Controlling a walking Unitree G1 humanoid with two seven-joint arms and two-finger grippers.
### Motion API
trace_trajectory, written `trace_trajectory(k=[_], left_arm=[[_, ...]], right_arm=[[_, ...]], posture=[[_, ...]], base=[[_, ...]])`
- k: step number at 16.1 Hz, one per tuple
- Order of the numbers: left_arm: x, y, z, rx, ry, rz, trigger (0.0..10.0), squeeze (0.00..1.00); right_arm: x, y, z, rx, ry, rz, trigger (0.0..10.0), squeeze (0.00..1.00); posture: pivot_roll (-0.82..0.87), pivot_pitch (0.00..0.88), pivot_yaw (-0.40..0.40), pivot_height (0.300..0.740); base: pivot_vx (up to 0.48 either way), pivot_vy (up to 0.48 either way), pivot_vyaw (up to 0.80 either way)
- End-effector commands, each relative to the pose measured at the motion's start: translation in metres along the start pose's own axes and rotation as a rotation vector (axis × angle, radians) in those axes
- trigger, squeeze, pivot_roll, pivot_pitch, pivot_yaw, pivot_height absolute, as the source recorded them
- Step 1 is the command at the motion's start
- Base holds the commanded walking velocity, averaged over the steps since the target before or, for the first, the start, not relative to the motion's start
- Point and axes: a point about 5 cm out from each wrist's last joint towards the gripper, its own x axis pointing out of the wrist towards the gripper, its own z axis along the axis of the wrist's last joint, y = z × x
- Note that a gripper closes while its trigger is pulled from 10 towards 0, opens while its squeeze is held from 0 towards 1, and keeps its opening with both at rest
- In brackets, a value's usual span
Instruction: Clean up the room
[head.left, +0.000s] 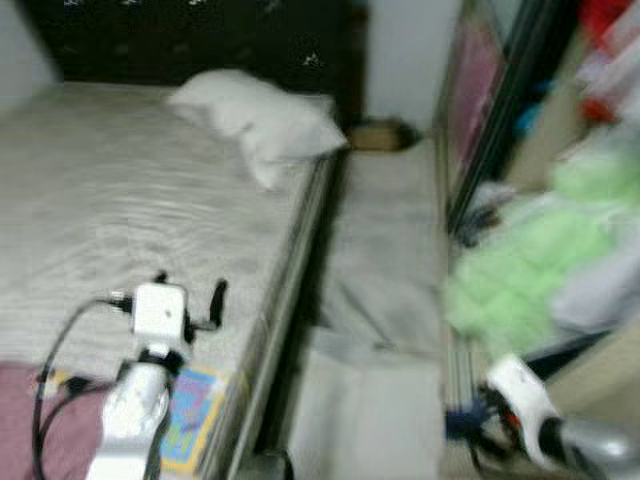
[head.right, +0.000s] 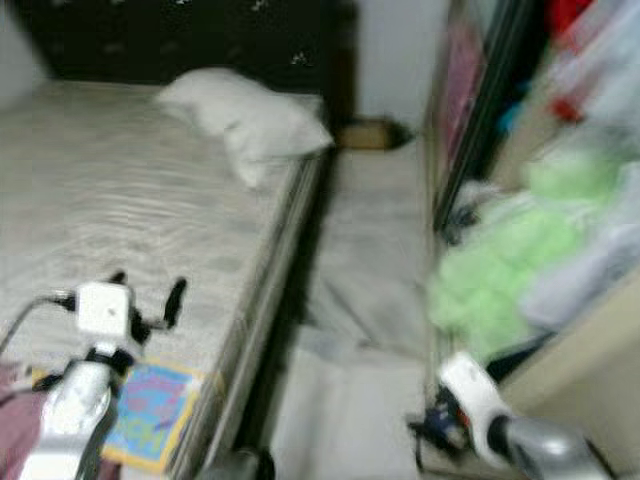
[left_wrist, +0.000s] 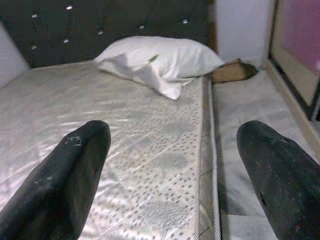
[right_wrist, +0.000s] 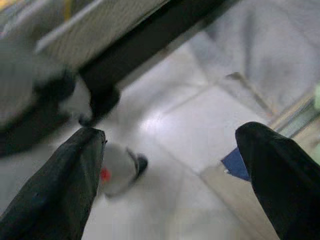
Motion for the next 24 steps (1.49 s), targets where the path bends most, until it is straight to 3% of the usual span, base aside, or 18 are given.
trace_trajectory(k=[1,4,7,9,13,17,24], left_arm=[[0.001,0.004,0.002,0.018,-0.002,0.002,10.0,0.00],[0.001,0.004,0.002,0.019,-0.001,0.003,10.0,0.00],[0.000,0.005,0.003,0.023,-0.004,0.010,10.0,0.00],[0.000,0.005,0.003,0.026,-0.005,0.014,10.0,0.00],[0.002,0.004,0.003,0.032,-0.011,0.012,10.0,0.00],[0.005,0.007,0.006,0.037,-0.021,0.043,10.0,0.00],[0.005,0.003,0.006,0.041,-0.019,0.041,10.0,0.00]], right_arm=[[-0.002,0.003,0.024,-0.094,-0.054,0.044,10.0,0.00],[0.000,0.000,0.063,-0.106,-0.204,0.011,10.0,0.00],[0.006,0.015,0.106,-0.082,-0.438,0.016,10.0,0.00],[0.008,0.022,0.122,-0.116,-0.529,-0.019,10.0,0.00],[0.011,0.029,0.150,-0.052,-0.717,-0.150,10.0,0.00],[0.023,0.035,0.163,0.027,-0.783,-0.234,10.0,0.00],[0.030,0.035,0.165,0.034,-0.788,-0.259,10.0,0.00]], posture=[[-0.03,0.069,0.000,0.740],[-0.03,0.069,-0.003,0.740],[-0.01,0.071,-0.007,0.740],[-0.01,0.071,-0.006,0.740],[-0.02,0.071,-0.006,0.740],[-0.01,0.067,-0.007,0.740],[-0.01,0.063,-0.012,0.740]], base=[[0.000,0.000,0.66],[0.000,0.000,0.66],[0.000,0.000,0.44],[0.000,0.000,0.00],[0.000,0.000,0.33],[0.000,0.000,0.73],[0.000,0.000,0.73]])
